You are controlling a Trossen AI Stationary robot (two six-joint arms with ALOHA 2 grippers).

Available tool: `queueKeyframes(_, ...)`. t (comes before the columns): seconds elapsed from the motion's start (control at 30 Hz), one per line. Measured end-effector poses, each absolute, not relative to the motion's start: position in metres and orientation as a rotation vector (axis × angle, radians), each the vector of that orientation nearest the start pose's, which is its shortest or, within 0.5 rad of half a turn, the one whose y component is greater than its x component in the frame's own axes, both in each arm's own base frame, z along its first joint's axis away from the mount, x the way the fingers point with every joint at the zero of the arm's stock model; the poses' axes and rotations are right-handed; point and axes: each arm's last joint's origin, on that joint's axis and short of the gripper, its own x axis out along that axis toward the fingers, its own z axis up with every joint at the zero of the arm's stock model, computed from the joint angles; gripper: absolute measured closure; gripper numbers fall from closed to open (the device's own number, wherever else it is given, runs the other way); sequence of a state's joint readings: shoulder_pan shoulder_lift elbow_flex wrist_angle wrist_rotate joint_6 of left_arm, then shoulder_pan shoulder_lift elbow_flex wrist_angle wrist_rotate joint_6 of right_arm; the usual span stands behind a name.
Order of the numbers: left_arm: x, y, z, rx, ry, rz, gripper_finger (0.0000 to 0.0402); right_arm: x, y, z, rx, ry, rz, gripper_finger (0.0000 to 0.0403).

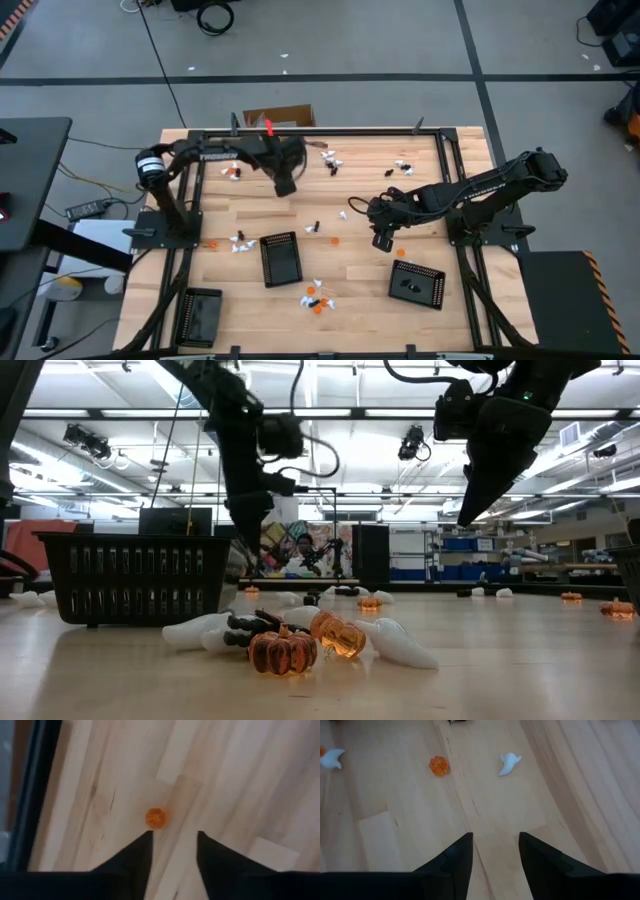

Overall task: Sort Halloween decoration
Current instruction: Put the orange pumpkin toy into the left black basket

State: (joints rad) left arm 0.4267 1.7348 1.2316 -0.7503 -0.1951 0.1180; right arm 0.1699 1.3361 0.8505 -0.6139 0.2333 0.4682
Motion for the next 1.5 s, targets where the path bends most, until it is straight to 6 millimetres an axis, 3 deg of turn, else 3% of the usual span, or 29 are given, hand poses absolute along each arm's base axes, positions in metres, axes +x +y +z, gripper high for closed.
queueKeyframes(0.13, 0.301, 0.16, 0.208, -0.125, 1.229, 0.433, 0.0176, 0.245, 0.035, 0.214, 0.196, 1.029, -0.301, 0.0238)
queueKeyframes(0.27, 0.301, 0.167, 0.204, -0.121, 1.223, 0.441, 0.0148, 0.246, 0.035, 0.214, 0.197, 1.021, -0.298, 0.0238)
queueKeyframes(0.53, 0.308, 0.176, 0.169, -0.142, 1.318, 0.437, 0.0154, 0.246, 0.036, 0.215, 0.191, 1.014, -0.292, 0.0238)
queueKeyframes(0.9, 0.309, 0.186, 0.147, -0.139, 1.378, 0.479, 0.0157, 0.248, 0.036, 0.215, 0.194, 1.0, -0.287, 0.0238)
queueKeyframes(1.03, 0.308, 0.188, 0.147, -0.146, 1.379, 0.487, 0.0181, 0.248, 0.036, 0.215, 0.195, 0.998, -0.287, 0.0238)
queueKeyframes(1.37, 0.305, 0.186, 0.144, -0.154, 1.418, 0.487, 0.0318, 0.248, 0.036, 0.216, 0.196, 0.994, -0.285, 0.0238)
queueKeyframes(1.5, 0.306, 0.185, 0.144, -0.141, 1.419, 0.476, 0.0348, 0.248, 0.036, 0.216, 0.196, 0.995, -0.285, 0.0238)
